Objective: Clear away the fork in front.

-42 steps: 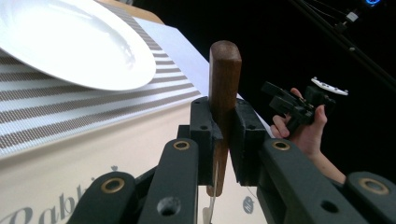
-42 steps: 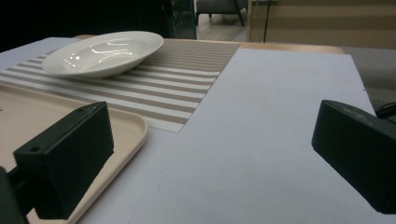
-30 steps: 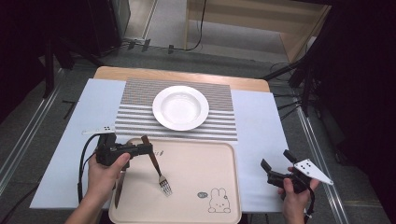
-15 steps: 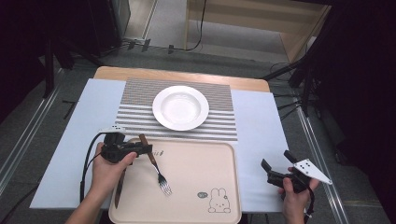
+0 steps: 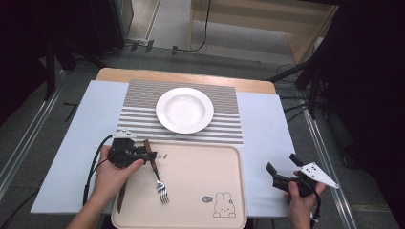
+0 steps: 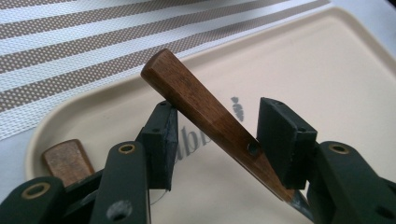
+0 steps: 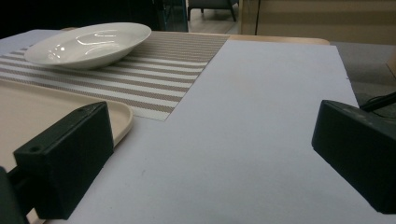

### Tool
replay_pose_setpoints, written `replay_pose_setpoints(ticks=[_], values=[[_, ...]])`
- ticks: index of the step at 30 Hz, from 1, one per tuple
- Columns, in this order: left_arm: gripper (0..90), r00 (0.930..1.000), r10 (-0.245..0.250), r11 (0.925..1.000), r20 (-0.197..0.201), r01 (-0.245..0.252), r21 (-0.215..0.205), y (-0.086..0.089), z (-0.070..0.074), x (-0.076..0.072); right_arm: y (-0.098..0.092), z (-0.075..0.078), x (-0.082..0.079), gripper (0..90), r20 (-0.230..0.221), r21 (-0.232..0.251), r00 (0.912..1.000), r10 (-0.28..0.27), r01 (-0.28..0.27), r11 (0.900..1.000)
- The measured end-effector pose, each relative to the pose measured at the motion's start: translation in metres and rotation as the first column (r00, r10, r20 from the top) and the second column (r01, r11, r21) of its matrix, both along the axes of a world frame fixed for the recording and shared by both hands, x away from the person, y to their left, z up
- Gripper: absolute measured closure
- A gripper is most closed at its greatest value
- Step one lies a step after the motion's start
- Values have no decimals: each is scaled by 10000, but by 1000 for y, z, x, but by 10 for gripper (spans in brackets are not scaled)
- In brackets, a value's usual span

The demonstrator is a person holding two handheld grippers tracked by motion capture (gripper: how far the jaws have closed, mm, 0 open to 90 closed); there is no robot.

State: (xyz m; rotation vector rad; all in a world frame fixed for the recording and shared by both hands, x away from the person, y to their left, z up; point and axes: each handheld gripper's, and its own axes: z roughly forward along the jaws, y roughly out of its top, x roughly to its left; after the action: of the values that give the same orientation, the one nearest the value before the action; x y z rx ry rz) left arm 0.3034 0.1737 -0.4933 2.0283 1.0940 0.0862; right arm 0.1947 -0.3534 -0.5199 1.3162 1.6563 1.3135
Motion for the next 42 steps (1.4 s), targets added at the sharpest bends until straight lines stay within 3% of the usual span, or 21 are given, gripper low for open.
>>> replay_pose_setpoints(ticks=[10, 12, 17, 18, 20, 24, 25, 28, 31, 36, 42], values=[[474, 9992, -178, 9929, 349, 136, 1183, -3, -4, -2, 0, 0, 0, 0, 8, -3, 10000, 3, -3, 10000], [479, 9987, -234, 9882, 447, 164, 1524, -5, -5, -4, 0, 0, 0, 0, -7, -20, 10000, 22, -22, 10000], [509, 9956, -421, 9673, 842, 196, 2529, -8, -7, -9, 0, 0, 0, 0, -19, -6, 10000, 10, -10, 10000], [507, 9949, -437, 9664, 910, 190, 2562, -8, -7, -9, 1, 0, 0, 0, -23, -5, 10000, 14, -14, 10000], [452, 9944, -307, 9712, 1013, 57, 2381, -7, -6, -11, 1, 0, 0, 0, -18, -13, 10000, 12, -12, 10000], [438, 9923, 25, 9819, 1235, -259, 1878, -3, -1, -14, 0, 0, 0, 0, -3, -25, 10000, 4, -4, 10000], [469, 9907, 51, 9847, 1359, -286, 1719, -2, 1, -16, 0, 0, 0, 0, -1, -35, 10000, -3, 3, 10000], [728, 9918, -360, 9898, 1224, 184, 1414, -2, 4, -21, 0, 0, 0, 0, -20, -13, 10000, -1, 1, 10000], [877, 9899, -935, 9809, 1068, 733, 1801, -9, 1, -27, 1, -1, 0, 0, -34, -27, 10000, 0, 0, 10000], [883, 9886, -1277, 9639, 796, 1048, 2448, -18, -7, -29, 1, -1, 1, 0, -15, -65, 10000, 9, -9, 10000], [883, 9917, -1097, 9679, 666, 913, 2340, -13, -7, -28, 0, -1, 1, 0, -48, -22, 10000, -7, 7, 10000]])
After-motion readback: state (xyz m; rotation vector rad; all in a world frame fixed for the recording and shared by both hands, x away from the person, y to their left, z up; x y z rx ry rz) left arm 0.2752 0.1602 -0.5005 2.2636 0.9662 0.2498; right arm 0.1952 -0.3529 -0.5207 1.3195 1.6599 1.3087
